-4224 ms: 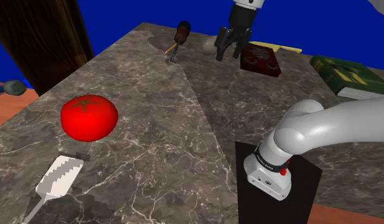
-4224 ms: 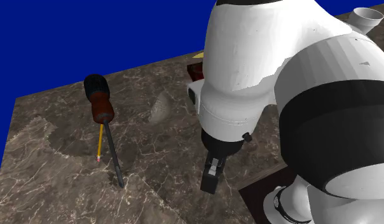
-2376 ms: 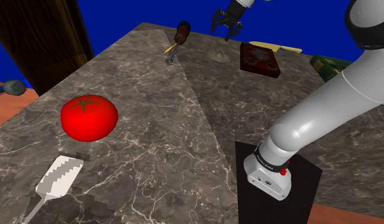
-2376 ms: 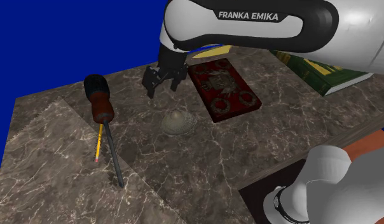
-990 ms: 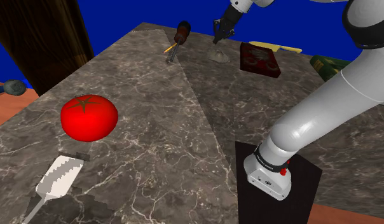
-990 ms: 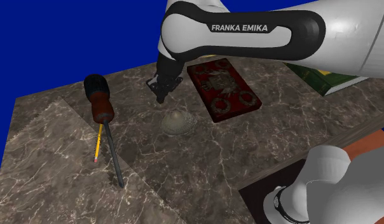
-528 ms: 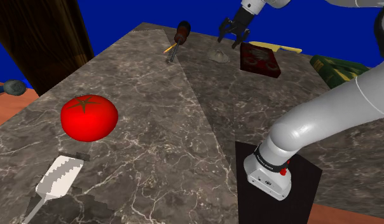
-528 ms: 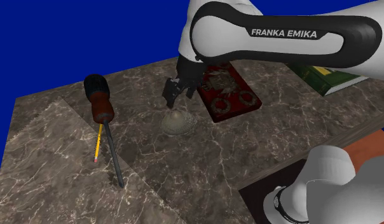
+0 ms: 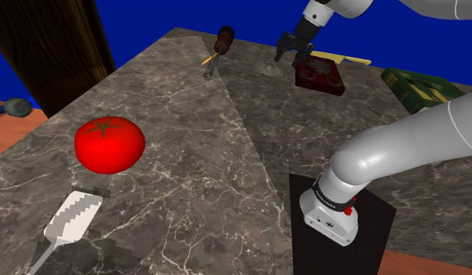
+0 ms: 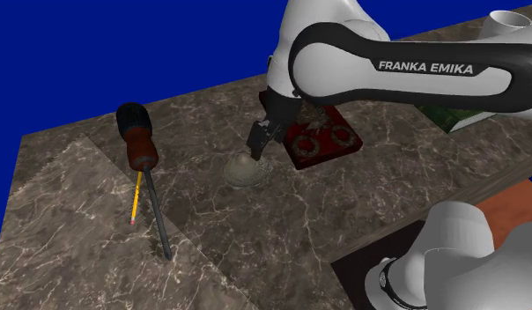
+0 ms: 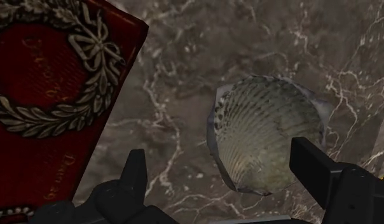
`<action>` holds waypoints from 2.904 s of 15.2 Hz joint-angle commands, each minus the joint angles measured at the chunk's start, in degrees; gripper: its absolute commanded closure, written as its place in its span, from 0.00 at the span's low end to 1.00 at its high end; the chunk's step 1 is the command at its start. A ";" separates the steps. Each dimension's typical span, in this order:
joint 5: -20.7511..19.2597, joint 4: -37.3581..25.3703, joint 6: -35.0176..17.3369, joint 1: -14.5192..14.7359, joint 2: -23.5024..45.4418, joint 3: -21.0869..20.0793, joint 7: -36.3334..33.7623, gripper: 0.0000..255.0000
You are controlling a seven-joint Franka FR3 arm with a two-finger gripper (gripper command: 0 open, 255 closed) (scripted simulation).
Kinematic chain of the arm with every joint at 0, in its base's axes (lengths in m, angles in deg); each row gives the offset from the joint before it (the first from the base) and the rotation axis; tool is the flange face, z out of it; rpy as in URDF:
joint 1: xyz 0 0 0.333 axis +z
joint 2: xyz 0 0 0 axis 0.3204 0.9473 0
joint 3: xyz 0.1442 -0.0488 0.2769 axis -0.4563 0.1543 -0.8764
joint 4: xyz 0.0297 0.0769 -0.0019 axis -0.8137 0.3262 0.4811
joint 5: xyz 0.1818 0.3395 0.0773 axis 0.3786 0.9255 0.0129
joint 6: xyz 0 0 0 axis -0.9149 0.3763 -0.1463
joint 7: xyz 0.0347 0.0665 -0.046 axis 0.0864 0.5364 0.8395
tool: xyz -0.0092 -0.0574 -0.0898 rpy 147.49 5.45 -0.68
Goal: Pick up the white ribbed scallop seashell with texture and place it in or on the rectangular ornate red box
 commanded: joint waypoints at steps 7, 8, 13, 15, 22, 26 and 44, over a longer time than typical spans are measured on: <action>0.39 2.26 -2.84 0.27 0.54 -0.23 0.21 0.00; 0.39 2.26 -2.84 0.27 0.54 -0.23 0.21 0.00; 0.39 2.27 -2.85 0.27 0.54 -0.23 0.21 1.00; 0.39 2.27 -2.85 0.27 0.54 -0.23 0.21 1.00; 0.26 0.91 -1.33 0.26 0.34 -0.34 -0.21 1.00; 0.08 -1.96 1.65 0.29 0.14 -0.52 -0.98 1.00; -0.36 -15.67 14.24 0.32 1.23 0.19 -2.39 1.00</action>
